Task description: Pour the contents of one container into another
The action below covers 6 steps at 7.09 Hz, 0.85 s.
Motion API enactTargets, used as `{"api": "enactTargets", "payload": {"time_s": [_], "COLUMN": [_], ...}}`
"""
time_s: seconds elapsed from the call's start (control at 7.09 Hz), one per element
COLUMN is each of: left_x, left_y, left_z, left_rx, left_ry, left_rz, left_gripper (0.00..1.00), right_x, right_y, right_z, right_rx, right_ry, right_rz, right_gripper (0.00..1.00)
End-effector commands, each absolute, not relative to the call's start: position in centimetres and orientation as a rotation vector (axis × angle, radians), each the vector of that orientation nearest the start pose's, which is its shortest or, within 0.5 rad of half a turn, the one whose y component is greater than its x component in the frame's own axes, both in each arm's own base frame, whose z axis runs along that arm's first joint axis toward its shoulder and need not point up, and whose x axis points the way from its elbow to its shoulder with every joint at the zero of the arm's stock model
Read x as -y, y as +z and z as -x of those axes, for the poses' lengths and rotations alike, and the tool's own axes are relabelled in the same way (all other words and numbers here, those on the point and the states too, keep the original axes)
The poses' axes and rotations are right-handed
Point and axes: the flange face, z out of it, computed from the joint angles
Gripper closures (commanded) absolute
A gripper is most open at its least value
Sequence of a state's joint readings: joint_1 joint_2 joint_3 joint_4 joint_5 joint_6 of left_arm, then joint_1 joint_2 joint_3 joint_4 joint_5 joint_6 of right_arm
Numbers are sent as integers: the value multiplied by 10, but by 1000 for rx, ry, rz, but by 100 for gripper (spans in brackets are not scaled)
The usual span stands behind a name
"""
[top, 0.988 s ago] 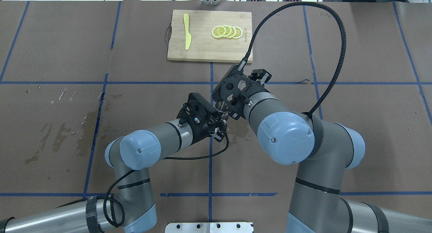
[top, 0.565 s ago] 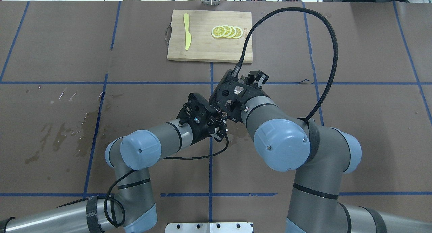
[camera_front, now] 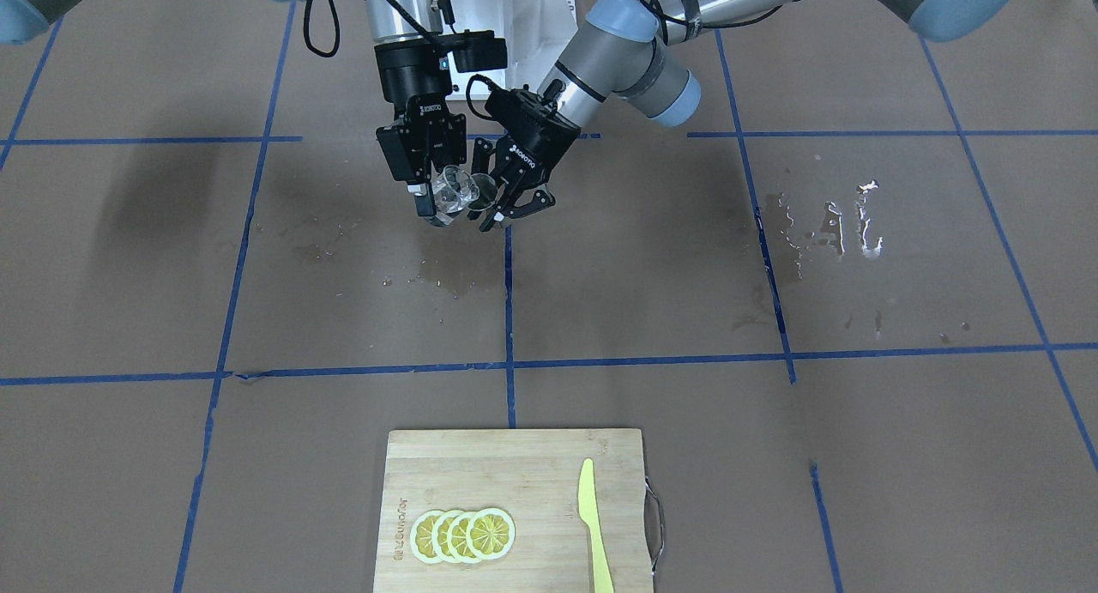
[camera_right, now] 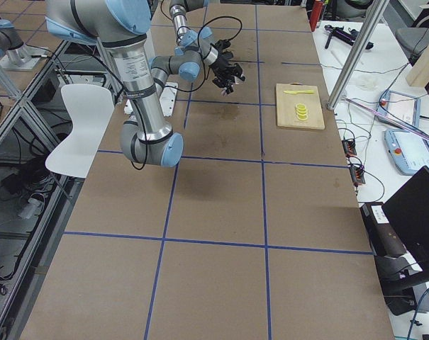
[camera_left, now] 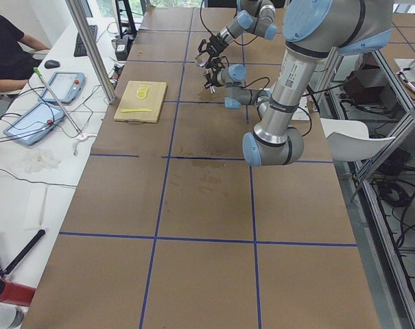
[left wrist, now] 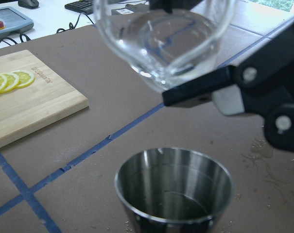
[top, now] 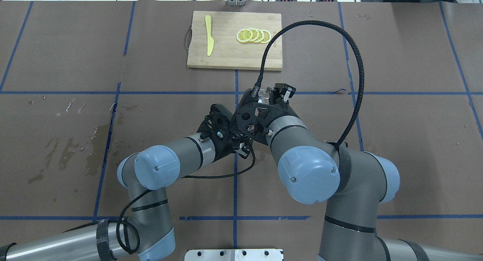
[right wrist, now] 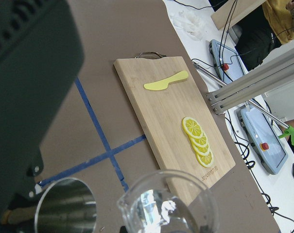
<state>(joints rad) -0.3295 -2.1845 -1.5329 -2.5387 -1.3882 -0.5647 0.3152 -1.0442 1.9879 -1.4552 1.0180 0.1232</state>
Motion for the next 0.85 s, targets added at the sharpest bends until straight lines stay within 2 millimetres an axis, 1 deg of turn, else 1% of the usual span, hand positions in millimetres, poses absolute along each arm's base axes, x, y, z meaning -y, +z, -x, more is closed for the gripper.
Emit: {"api": "enactTargets", "payload": {"time_s": [0.0,0.42,0.56,0.71], "left_x": [362,362,362,362], "left_y": [200,199,199,199], "left_z": [-589,-589,-589,-589], "left_rx": [-1127,-1128,-1128,-1129], "left_ry": [394,395,395,393], "left_rz": [-1074,-1076,-1076,-1075], "left_gripper": [100,100,100,100], "right_x": [346,344,344,344], "right_y": [165,160,150,149], "right_z": [483,482,484,484], "right_rx": [252,165,139,134], "right_ry": [-733,-803,-823,-827], "right_rz": [-1153,-1197,-1219,-1222], "right_gripper": [100,100,100,100]}}
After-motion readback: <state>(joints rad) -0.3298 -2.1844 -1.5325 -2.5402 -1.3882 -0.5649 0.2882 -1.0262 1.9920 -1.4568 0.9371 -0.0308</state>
